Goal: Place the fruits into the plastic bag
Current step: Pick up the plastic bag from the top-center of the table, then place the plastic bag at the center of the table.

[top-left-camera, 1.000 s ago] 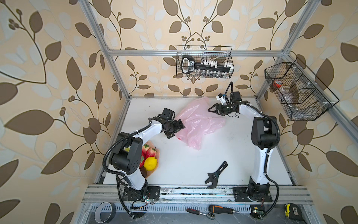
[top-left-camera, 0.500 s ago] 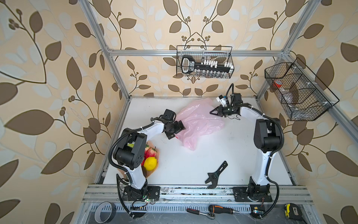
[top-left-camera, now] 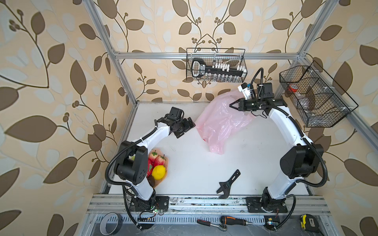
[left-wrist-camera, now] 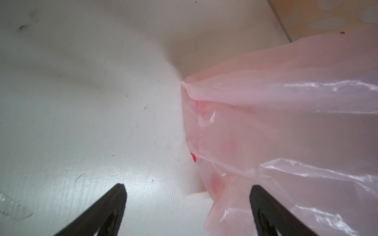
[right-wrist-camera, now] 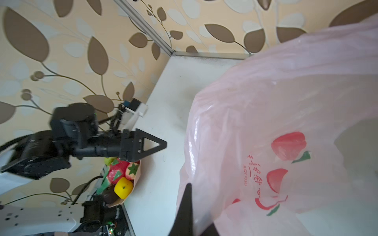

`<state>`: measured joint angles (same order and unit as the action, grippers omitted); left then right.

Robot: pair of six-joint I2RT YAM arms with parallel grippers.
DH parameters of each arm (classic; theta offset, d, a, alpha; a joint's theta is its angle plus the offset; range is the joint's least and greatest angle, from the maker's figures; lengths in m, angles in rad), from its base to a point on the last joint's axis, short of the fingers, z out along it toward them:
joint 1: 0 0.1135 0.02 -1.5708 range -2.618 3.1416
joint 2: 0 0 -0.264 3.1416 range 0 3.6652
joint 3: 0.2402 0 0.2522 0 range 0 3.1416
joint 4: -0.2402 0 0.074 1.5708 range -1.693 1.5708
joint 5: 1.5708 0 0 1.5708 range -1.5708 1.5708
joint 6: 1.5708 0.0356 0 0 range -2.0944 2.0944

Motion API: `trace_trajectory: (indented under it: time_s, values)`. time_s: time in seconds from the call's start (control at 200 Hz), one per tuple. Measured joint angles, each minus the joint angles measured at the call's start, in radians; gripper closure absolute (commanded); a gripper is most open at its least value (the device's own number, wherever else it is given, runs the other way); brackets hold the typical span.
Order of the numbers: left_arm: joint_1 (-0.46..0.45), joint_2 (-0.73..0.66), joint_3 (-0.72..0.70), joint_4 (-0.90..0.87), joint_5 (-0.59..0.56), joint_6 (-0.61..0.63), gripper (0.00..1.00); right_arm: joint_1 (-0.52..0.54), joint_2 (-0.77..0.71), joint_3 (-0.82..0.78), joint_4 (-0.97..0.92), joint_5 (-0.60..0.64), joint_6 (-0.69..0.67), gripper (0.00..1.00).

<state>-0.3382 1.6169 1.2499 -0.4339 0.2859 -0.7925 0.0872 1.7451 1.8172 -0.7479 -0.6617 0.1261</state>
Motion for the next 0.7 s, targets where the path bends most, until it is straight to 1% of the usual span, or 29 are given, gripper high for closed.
trace_trajectory:
  time_s: [0.12, 0.2, 0.265, 0.325, 0.38, 0.46, 0.505, 0.575, 0.63, 0.7]
  values:
    - [0.0, -0.147, 0.0, -0.068, -0.029, -0.004, 0.01, 0.036, -0.044, 0.077, -0.092, 0.203, -0.045, 1.0]
    - [0.0, -0.272, 0.0, -0.1, -0.035, -0.016, 0.01, 0.075, -0.106, 0.084, -0.126, 0.376, -0.068, 1.0]
    - [0.0, -0.37, -0.003, -0.12, -0.047, -0.027, 0.01, 0.136, -0.159, 0.082, -0.138, 0.531, -0.089, 1.0]
    - [0.0, -0.463, -0.023, -0.137, -0.064, -0.034, 0.01, 0.221, -0.207, 0.071, -0.134, 0.666, -0.109, 1.0]
    - [0.0, -0.542, -0.047, -0.16, -0.084, -0.049, 0.01, 0.328, -0.25, 0.041, -0.116, 0.799, -0.13, 1.0]
    - [0.0, -0.626, -0.082, -0.201, -0.113, -0.06, 0.01, 0.481, -0.287, -0.02, -0.087, 0.948, -0.16, 1.0]
    - [0.0, -0.664, -0.103, -0.226, -0.127, -0.066, 0.01, 0.576, -0.284, -0.056, -0.075, 1.031, -0.173, 1.0]
    - [0.0, -0.7, -0.131, -0.266, -0.145, -0.072, 0.01, 0.686, -0.256, -0.124, -0.049, 1.139, -0.179, 1.0]
    - [0.0, -0.716, -0.146, -0.293, -0.159, -0.072, 0.01, 0.752, -0.226, -0.2, -0.021, 1.208, -0.179, 1.0]
    - [0.0, -0.727, -0.164, -0.325, -0.169, -0.072, 0.01, 0.817, -0.173, -0.292, -0.002, 1.262, -0.17, 1.0]
